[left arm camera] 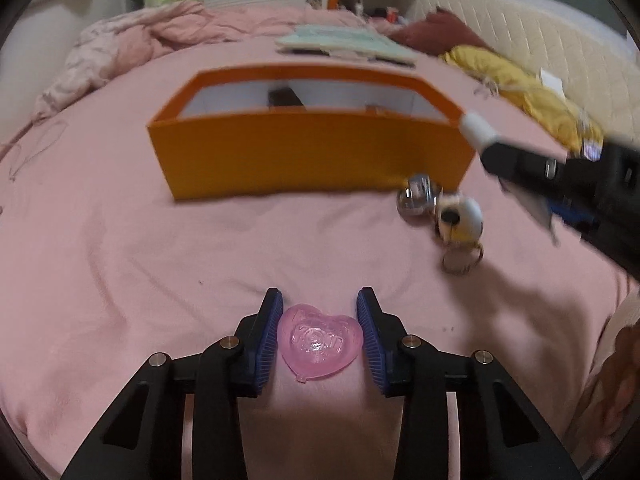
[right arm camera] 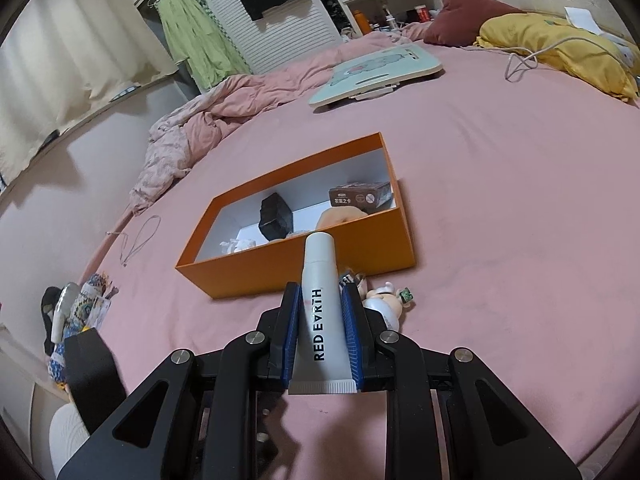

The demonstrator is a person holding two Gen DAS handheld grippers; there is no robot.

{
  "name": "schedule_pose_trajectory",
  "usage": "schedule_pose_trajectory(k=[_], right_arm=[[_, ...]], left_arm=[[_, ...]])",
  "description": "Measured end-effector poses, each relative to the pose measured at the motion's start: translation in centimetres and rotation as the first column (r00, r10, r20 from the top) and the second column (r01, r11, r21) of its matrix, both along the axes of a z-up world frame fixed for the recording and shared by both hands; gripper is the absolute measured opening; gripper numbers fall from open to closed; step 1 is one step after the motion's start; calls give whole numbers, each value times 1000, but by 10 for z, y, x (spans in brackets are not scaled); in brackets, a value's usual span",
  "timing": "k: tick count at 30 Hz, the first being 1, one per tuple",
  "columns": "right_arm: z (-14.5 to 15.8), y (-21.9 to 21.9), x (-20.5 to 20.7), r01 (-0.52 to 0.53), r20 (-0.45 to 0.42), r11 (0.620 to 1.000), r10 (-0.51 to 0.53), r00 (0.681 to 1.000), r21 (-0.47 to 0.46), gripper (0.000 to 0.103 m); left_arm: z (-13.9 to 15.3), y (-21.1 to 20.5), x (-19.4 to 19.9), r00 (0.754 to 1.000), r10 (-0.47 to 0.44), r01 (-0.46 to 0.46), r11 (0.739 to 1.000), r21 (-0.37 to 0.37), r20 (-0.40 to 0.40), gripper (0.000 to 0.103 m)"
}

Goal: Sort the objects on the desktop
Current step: 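Grasp the pink heart with the left gripper while the right grasps the white tube, then release the pink heart and white tube into the orange box with both grippers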

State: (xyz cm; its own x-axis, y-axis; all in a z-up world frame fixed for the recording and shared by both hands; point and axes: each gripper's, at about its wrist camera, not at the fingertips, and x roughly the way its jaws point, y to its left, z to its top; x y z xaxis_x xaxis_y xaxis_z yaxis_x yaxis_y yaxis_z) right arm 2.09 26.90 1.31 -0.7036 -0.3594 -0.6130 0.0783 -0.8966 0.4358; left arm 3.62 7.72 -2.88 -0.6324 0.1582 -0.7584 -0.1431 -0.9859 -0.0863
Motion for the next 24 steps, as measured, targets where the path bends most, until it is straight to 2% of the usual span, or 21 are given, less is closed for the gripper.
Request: schedule_pose_trajectory(k=[5,8,11,14,17,20,24], right_arm=[[0,3,1,11,-2,1000,-11,1000,1,23],[0,4,1,12,0,1000,-12,1000,-2,23],[0,2,2,6,-2,1000,-6,1000,4,23],[0,0,2,-4,0,1000,4,1000,10,23],[1,-3,2,-11,0,1000,11,1000,15,23],[4,-7,1,-25,-5,1000,25,1000,16,23],[14,-19,-7,-65,-32,996,67,997,58,23]], left_arm=[[26,-13,8,994,26,-16,995,94,-105,37],[43,-23,8,986,42,-11,982,190,-160,37],[54,-32,6,981,59,-10,968,249,-188,37],[58,-36,2,978,77,-23,964,267,-194,37],[62,-38,-6,976,84,-31,967,254,-202,37],[70,-38,-14,972,73,-20,974,227,-225,37],[81,-37,-32,970,50,6,973,229,-236,37]])
